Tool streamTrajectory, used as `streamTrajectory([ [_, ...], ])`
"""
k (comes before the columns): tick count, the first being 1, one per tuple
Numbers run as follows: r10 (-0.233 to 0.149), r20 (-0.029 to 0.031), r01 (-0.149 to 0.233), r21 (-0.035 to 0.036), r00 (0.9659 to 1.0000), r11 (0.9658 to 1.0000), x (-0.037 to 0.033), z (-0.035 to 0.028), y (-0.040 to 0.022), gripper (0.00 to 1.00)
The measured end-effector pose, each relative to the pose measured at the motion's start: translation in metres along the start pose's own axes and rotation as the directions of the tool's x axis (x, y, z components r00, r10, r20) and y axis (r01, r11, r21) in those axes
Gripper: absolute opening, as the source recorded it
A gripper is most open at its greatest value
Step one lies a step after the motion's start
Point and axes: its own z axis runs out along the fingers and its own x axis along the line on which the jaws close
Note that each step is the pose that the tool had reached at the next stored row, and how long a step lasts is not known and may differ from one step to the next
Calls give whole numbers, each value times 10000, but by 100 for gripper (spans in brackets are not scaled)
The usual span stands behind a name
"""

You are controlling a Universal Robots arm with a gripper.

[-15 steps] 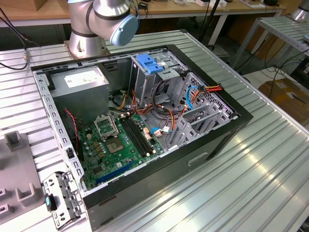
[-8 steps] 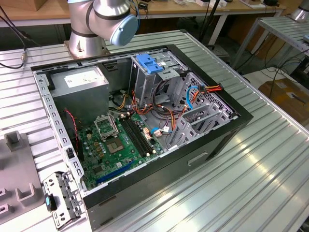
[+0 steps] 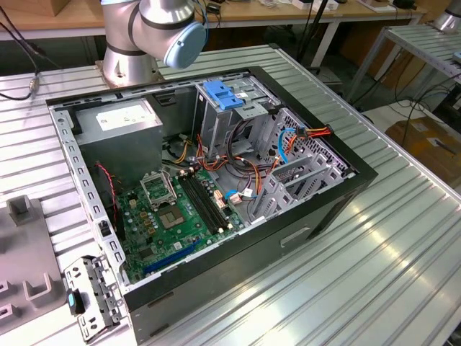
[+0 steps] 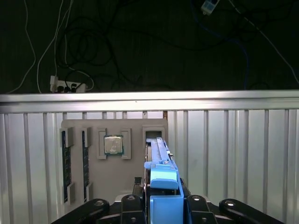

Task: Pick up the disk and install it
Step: 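Pick up the disk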

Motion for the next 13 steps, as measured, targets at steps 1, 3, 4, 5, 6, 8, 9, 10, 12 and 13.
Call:
streamTrajectory([
  [1, 1, 0, -1, -2, 10000, 10000, 0, -22, -1, 36],
  [3, 0, 0, 0, -3, 10000, 10000, 2, -55, -2, 36],
  [4, 0, 0, 0, -4, 10000, 10000, 2, -79, -3, 36],
  [5, 1, 0, -1, -5, 10000, 10000, 3, -97, -4, 36],
  [6, 0, 0, 0, -5, 10000, 10000, 4, -121, -5, 36],
  [8, 0, 0, 0, -8, 10000, 10000, 5, -170, -6, 36],
  [9, 0, 0, 0, -9, 10000, 10000, 6, -186, -7, 36],
  [10, 0, 0, 0, -10, 10000, 10000, 6, -204, -8, 36],
  [12, 0, 0, 0, -14, 10000, 10000, 7, -245, -9, 36],
  [13, 0, 0, 0, -15, 10000, 10000, 8, -260, -10, 36],
])
